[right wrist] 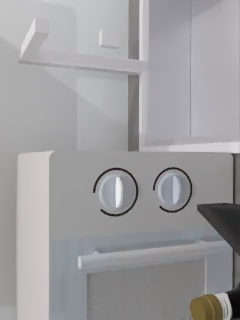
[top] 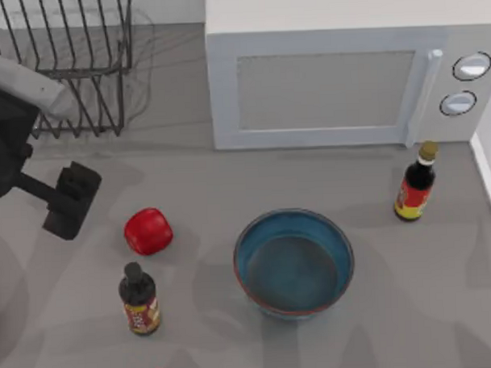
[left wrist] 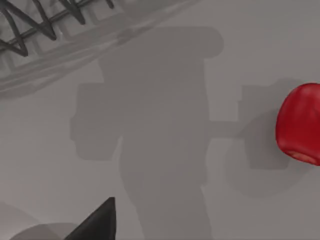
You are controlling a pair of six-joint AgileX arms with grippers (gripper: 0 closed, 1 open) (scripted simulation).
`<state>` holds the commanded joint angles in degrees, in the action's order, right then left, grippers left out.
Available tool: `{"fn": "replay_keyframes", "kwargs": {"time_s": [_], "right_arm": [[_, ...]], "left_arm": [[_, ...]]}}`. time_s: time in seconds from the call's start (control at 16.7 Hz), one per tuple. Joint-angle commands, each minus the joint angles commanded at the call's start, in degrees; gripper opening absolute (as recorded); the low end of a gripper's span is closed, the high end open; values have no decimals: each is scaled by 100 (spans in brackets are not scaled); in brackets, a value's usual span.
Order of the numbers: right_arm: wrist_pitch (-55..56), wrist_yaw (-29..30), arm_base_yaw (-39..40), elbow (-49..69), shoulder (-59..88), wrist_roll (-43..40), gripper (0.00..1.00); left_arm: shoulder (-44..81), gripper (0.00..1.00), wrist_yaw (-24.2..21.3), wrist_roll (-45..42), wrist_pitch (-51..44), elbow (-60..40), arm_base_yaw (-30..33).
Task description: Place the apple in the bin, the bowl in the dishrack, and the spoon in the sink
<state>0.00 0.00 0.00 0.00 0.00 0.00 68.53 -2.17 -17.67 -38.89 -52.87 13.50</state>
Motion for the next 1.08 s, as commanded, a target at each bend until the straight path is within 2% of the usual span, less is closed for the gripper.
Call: {"fn": "replay_keyframes", "kwargs": {"time_s": [0.36, 0.6, 0.84, 1.08], "right_arm": [[0, 0, 0, 0, 0, 0, 100], [0, 0, 0, 0, 0, 0, 100], [0, 0, 0, 0, 0, 0, 100], [0, 0, 0, 0, 0, 0, 100]], "left_arm": [[2691, 100, -67, -741, -1525, -2090, 546], [4008, 100, -93, -1102, -2275, -3097, 812], [4767, 100, -103, -1303, -2699, -3655, 963], [4868, 100, -103, -1335, -2767, -3738, 988]]}}
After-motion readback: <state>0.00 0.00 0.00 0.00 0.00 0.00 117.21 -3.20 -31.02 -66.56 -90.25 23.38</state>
